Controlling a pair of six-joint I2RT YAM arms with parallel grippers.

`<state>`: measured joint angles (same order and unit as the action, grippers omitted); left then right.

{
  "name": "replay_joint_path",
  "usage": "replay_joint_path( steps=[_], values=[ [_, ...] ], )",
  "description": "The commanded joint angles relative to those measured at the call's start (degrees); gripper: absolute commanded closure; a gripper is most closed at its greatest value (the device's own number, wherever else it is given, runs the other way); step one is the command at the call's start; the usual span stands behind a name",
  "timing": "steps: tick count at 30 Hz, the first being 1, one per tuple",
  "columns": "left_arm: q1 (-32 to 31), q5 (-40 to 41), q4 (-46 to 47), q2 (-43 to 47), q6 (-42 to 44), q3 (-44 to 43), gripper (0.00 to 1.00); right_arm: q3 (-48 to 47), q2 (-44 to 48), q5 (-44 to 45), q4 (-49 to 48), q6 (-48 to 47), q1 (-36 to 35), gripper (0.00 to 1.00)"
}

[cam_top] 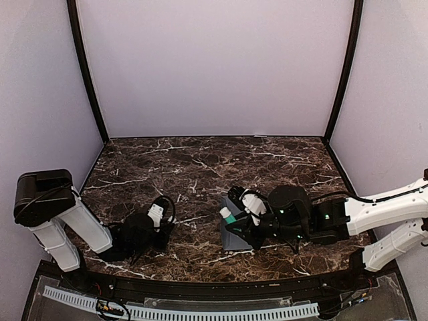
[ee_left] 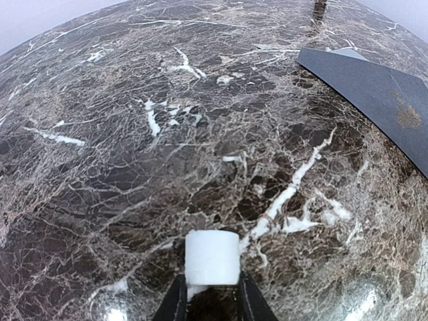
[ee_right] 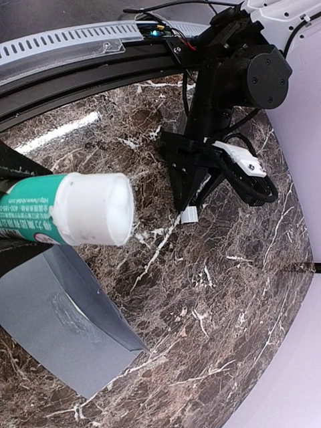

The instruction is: Place the letter into the envelope and seal it

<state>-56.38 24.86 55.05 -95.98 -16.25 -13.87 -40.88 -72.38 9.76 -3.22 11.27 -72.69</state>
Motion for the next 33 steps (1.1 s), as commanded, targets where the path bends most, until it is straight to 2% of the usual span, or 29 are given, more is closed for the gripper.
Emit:
replay_joint_path(
  steps=[1, 8, 14, 16, 22, 33],
  values=[
    [0.4, -1.9, 0.0, 0.5, 0.8, 0.5, 0.84, 0.6, 1.5, -0.8, -1.2, 0.6, 0.3, 1.0],
    [0.4, -10.1, -2.1, 8.0, 4.2, 0.9, 0.89, -1.1, 1.7, -0.8, 2.5, -0.7, 0.2, 1.0],
    [0.4, -22.7, -4.5, 15.5, 6.1, 0.6, 0.89, -2.8, 1.9, -1.4, 6.9, -4.2, 0.2, 1.0],
    [0.4, -29.4, -5.0, 17.4, 6.3, 0.1, 0.89, -3.7, 1.7, -1.3, 8.0, -5.5, 0.2, 1.0],
    [0.4, -39.1, -7.9, 22.1, 5.9, -2.6, 0.9, -5.7, 1.6, 2.2, 10.6, -10.7, 0.2, 1.0],
    [0.4, -50.1, -11.2, 28.7, 3.1, -5.2, 0.9, -6.8, 1.8, 5.6, 11.5, -25.3, -1.0, 1.0]
  ],
)
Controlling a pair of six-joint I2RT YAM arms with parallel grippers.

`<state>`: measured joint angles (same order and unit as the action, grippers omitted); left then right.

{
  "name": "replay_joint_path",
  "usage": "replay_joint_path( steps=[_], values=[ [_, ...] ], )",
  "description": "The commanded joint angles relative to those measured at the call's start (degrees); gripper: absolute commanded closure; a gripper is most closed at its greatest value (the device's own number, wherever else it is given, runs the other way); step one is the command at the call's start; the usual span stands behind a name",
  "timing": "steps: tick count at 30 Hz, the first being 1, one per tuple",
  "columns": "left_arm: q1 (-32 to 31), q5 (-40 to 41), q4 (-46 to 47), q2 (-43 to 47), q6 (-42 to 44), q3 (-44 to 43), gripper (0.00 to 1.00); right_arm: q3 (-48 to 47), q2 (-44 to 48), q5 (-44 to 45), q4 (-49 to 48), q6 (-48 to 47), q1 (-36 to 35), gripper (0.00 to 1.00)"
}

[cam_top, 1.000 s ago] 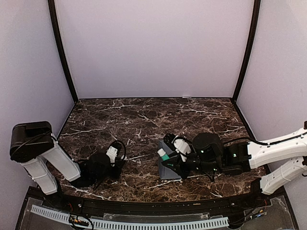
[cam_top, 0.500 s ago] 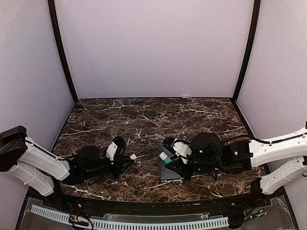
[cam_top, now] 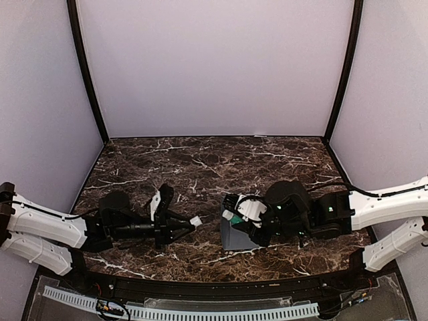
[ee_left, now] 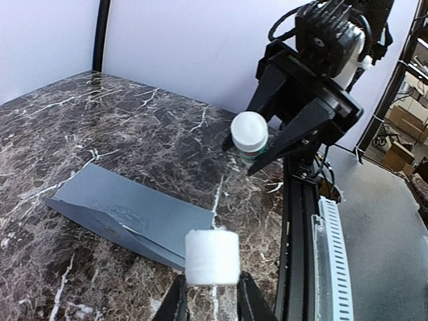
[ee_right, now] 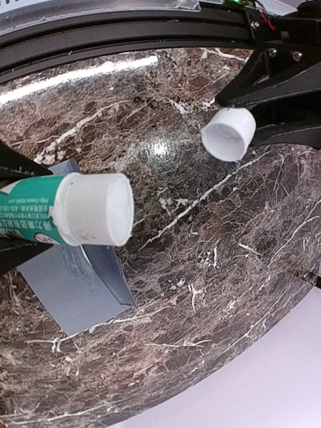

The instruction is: Place the letter into the envelope and seal it

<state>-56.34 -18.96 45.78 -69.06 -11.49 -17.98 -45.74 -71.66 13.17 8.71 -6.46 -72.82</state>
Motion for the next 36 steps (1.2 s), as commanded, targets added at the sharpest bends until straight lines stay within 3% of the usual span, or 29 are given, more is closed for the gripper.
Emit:
replay_joint_path(
  steps=[1, 14, 36],
  values=[
    [0.3, -7.0, -1.7, 1.9, -2.2, -1.0, 0.9, -2.2, 0.9, 2.6, -0.2, -9.0, -1.2, 1.0],
    [0.3, -16.1, 1.2, -0.5, -5.9, -2.7, 0.9, -6.8, -2.6, 0.5, 5.7, -19.8, -2.9, 1.0],
    [0.0, -20.3, 3.2, -5.0, -8.8, -4.9, 0.91, -11.2, -8.5, -1.3, 9.4, -21.5, -6.0, 1.0]
  ],
)
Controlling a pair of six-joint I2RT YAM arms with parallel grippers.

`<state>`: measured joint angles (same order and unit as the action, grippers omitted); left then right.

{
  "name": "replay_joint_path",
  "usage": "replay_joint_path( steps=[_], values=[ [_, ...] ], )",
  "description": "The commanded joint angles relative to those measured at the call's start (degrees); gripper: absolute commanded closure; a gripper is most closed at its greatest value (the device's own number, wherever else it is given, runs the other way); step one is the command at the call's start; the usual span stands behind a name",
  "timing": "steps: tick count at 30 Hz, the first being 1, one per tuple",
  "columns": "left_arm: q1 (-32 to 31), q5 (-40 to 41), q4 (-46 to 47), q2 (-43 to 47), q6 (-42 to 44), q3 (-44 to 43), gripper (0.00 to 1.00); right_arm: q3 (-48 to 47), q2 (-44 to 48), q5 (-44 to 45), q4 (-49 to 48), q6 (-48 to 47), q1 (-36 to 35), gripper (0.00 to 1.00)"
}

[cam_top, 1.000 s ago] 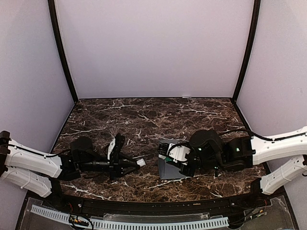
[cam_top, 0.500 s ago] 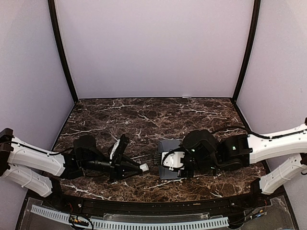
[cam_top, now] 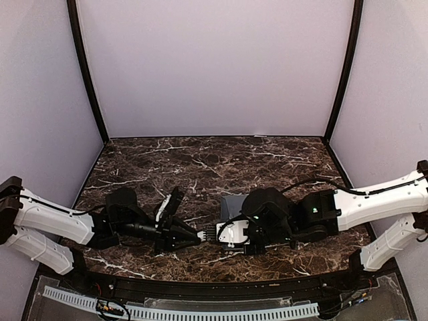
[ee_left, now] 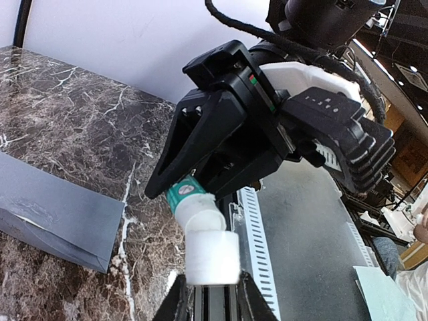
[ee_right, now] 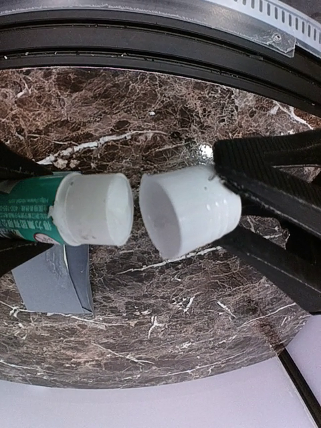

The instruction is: Place the letter into the envelope and seal it

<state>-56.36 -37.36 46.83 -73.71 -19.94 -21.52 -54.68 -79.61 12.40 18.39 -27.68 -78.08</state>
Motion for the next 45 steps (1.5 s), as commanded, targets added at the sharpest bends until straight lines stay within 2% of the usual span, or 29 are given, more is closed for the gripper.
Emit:
replay_joint_path(
  steps=[1, 17, 36, 45],
  values=[
    [0.0, -1.9, 2.1, -0.5, -0.3, -1.4, 0.91, -2.5, -0.7, -0.6, -0.2, -0.3, -0.8, 1.0],
    [-0.7, -0.2, -0.6, -1.0, 1.1, -2.4, 0.92, -4.5, -2.2, 1.6, 3.3, 0.0, -1.2, 1.0],
    [-0.6, 0.8, -2.4, -0.2, 1.9, -2.2, 0.92, -5.2, 0.5, 2.9, 5.0, 0.4, -1.1, 1.0],
    [-0.7, -0.6, -1.9, -1.6, 1.7, -2.7, 0.92, -6.6, -2.4, 2.4, 5.4, 0.3, -1.2, 1.0]
  ],
)
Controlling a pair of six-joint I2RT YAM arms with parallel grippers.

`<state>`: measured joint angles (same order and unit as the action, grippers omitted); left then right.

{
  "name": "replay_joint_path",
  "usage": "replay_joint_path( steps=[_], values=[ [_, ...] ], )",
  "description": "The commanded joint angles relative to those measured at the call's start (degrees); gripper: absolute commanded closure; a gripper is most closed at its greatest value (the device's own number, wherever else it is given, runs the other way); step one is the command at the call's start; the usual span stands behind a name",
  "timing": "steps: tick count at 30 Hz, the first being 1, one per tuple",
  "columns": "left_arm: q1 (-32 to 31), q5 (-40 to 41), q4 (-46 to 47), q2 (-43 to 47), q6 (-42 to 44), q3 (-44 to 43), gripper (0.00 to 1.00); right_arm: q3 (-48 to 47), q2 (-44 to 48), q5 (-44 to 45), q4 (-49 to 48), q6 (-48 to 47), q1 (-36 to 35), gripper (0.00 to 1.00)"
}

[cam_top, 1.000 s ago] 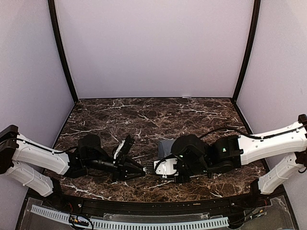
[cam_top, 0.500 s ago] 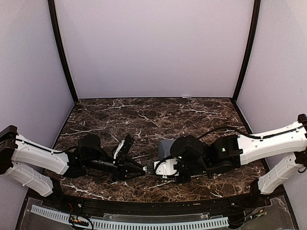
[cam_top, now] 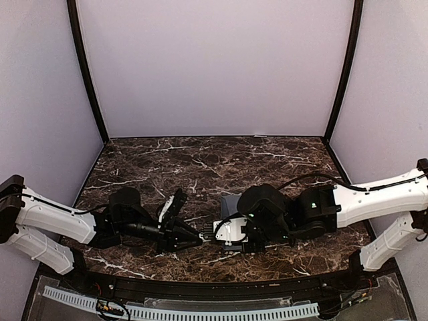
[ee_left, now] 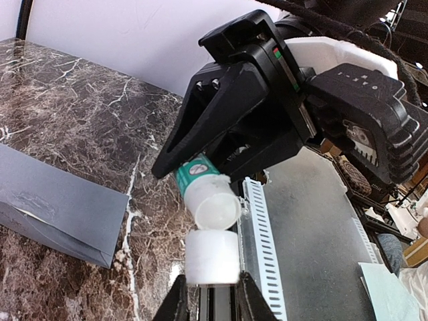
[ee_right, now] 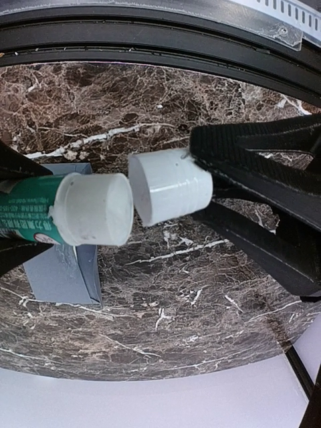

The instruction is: Place the letter into the envelope and seal it

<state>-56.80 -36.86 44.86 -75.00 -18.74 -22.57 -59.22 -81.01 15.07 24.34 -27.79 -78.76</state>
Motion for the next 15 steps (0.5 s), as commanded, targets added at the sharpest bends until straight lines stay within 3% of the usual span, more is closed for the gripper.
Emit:
replay_joint_path(
  steps=[1, 15],
  values=[
    [-0.3, -1.1, 0.1, -0.3, 0.5, -1.7, 0.92, -2.0, -1.2, -0.3, -0.6, 0.2, -0.5, 1.0],
    [-0.2, -1.5, 0.8, -1.2, 0.2, -2.0, 0.92, -2.3, -2.8, -1.2, -0.9, 0.3, -0.5, 1.0]
  ],
)
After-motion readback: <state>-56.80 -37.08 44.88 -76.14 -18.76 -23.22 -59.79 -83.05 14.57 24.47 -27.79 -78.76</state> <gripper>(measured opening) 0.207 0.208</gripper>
